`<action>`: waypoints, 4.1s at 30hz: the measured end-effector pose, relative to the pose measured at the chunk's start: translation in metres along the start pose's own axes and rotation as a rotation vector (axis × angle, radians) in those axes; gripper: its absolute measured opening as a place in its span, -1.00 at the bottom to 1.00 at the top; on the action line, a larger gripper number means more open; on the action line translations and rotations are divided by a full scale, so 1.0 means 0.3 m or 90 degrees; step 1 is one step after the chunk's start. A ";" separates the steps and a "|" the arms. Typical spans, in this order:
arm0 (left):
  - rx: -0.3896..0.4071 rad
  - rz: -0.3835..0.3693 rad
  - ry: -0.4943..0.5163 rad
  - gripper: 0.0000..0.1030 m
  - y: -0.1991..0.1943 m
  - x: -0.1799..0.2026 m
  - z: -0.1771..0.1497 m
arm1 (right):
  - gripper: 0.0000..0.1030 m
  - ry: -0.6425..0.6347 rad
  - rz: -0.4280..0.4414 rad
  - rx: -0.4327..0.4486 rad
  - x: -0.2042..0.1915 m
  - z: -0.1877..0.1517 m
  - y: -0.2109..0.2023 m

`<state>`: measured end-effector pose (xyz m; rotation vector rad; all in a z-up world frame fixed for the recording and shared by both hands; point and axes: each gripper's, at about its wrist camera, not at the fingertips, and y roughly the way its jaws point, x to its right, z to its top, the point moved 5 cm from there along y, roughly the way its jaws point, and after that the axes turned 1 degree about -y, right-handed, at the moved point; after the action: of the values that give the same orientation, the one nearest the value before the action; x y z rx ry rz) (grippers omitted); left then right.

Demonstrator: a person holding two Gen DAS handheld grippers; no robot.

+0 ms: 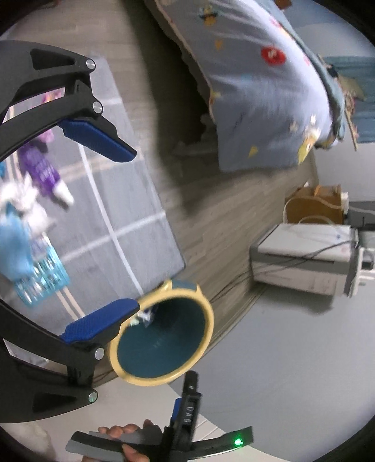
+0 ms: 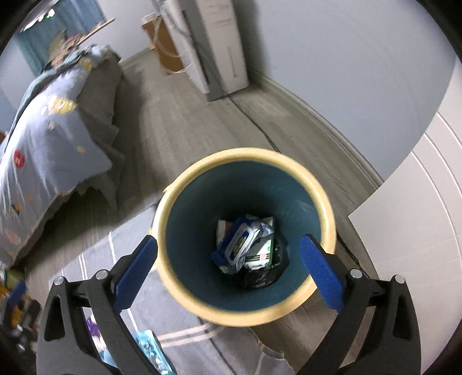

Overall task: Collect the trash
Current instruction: 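Release the blue wrapper and white box into the teal bin from both grippers, then grasp the purple spray bottle with the right gripper while the left grasps the pink wrapper, then drop the pink wrapper and purple spray bottle into the teal bin from both grippers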

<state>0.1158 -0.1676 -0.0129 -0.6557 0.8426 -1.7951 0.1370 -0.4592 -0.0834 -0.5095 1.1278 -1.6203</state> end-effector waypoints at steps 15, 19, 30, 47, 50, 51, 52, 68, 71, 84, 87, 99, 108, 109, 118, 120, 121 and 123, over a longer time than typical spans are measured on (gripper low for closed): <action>-0.018 0.126 -0.135 0.86 -0.147 -0.542 -0.281 | 0.89 -0.170 0.024 -0.006 -0.376 -0.145 -0.052; -0.039 0.136 -0.167 0.86 -0.130 -0.626 -0.329 | 0.89 -0.200 0.034 -0.017 -0.464 -0.210 -0.028; -0.085 0.141 -0.156 0.86 -0.074 -0.703 -0.397 | 0.89 -0.274 0.047 -0.103 -0.696 -0.384 0.116; -0.227 0.067 -0.093 0.86 0.207 -0.587 -0.496 | 0.88 -0.276 0.014 -0.162 -0.637 -0.424 0.217; -0.241 0.066 -0.079 0.85 0.234 -0.564 -0.502 | 0.88 -0.274 0.021 -0.171 -0.644 -0.426 0.238; -0.242 0.063 -0.078 0.82 0.240 -0.558 -0.501 | 0.87 -0.275 0.025 -0.177 -0.652 -0.429 0.249; -0.242 0.060 -0.079 0.82 0.245 -0.555 -0.499 | 0.86 -0.276 0.028 -0.181 -0.662 -0.431 0.258; -0.250 0.055 -0.078 -0.89 0.231 -0.611 -0.511 | 0.56 -0.239 0.102 -0.248 -0.854 -0.519 0.334; -0.239 0.067 -0.060 -0.90 0.201 -0.634 -0.515 | 0.39 -0.221 0.108 -0.270 -0.892 -0.550 0.359; -0.199 0.047 -0.052 -0.91 0.125 -0.657 -0.527 | -0.49 -0.129 0.139 -0.291 -0.959 -0.587 0.402; -0.185 0.038 -0.056 -0.91 0.124 -0.645 -0.507 | -0.64 -0.120 0.160 -0.274 -0.965 -0.566 0.373; -0.109 0.010 -0.097 -0.91 0.014 -0.637 -0.427 | -0.74 -0.204 0.209 -0.138 -0.983 -0.446 0.125; -0.078 0.002 -0.094 -0.91 -0.041 -0.587 -0.389 | -0.75 -0.306 0.160 -0.014 -0.955 -0.389 -0.020; -0.078 0.003 -0.091 -0.91 -0.042 -0.582 -0.388 | -0.75 -0.308 0.158 -0.006 -0.952 -0.376 -0.028; -0.059 -0.014 -0.074 -0.91 -0.066 -0.515 -0.351 | -0.75 -0.300 0.143 0.040 -0.856 -0.302 -0.112; -0.051 -0.024 -0.069 -0.91 -0.072 -0.491 -0.335 | -0.75 -0.304 0.134 0.057 -0.825 -0.282 -0.132; -0.047 -0.028 -0.067 -0.91 -0.075 -0.478 -0.326 | -0.75 -0.303 0.128 0.063 -0.808 -0.274 -0.136; -0.035 -0.041 -0.059 -0.91 -0.080 -0.443 -0.301 | -0.75 -0.293 0.123 0.069 -0.763 -0.250 -0.144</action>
<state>0.0805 -0.0151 -0.0559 -0.8039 0.8191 -1.7905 0.1388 -0.2196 -0.0342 -0.6421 0.7168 -1.3012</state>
